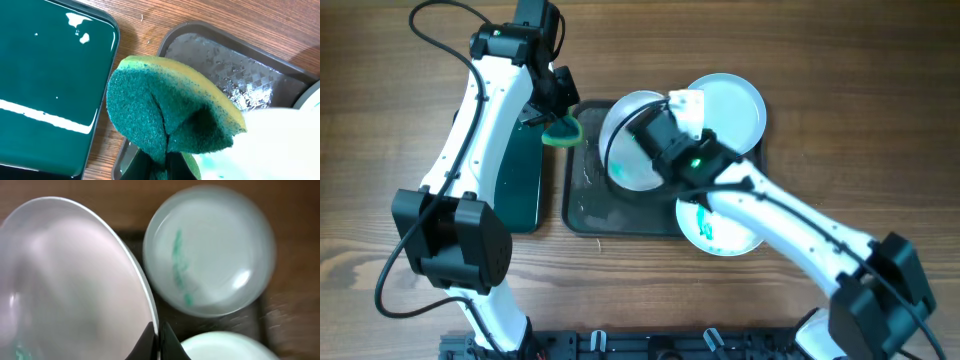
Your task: Clean dirty plates on tray and stack at the side
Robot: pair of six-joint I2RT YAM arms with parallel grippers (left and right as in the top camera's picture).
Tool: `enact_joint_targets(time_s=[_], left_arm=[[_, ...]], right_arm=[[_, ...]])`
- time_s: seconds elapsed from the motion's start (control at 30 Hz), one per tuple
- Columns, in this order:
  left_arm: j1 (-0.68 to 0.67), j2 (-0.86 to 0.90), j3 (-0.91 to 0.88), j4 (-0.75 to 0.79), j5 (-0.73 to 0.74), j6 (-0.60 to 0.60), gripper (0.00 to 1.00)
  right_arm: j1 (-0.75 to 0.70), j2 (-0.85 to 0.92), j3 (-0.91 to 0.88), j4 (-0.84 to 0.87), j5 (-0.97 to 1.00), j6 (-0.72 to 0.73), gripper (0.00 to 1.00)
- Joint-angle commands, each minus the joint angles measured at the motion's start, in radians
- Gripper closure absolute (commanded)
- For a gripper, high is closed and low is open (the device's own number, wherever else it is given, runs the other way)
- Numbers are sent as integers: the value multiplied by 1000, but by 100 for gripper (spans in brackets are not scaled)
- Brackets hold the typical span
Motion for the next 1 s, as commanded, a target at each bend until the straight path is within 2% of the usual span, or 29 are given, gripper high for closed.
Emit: enact_joint_targets(time_s=[0.0,0.13,0.2,0.27,0.37,0.5,0.63,0.67,0.7,0.77,0.8,0.87,0.9,0.97], left_arm=[[0,-22,23,3,16,20,96],[0,-22,23,3,16,20,96],[0,-22,23,3,16,20,96],[0,-22,23,3,16,20,96],[0,-22,23,3,16,20,96],[0,-22,23,8,16,20,96],[0,-22,23,15,16,20,96],[0,-22,23,16,16,20,96],[0,-22,23,16,16,20,96],[0,-22,23,16,16,20,96],[0,-22,23,16,16,20,96],[-1,-22,23,15,16,19,96],[-9,-22,17,17,16,19,96],[-27,-22,-7,24,16,13,96]], right_arm=[[-53,102,-6,14,-327,94,96],[-59,231,-6,13,-469,127,94],[-70,237,-5,-5,-502,91,84],[-105,237,-4,-2,-605,-24,72],[-178,237,1,56,-778,-297,66],[-227,270,21,134,-727,-458,65],[-230,335,24,177,-816,-493,66],[-231,338,24,185,-823,-488,69],[-231,341,24,188,-810,-475,76],[-231,343,24,190,-758,-407,96],[-231,343,24,189,-731,-366,96],[-231,343,24,160,-639,-184,96],[-231,343,24,90,-513,20,96],[-231,343,23,26,-419,159,96]])
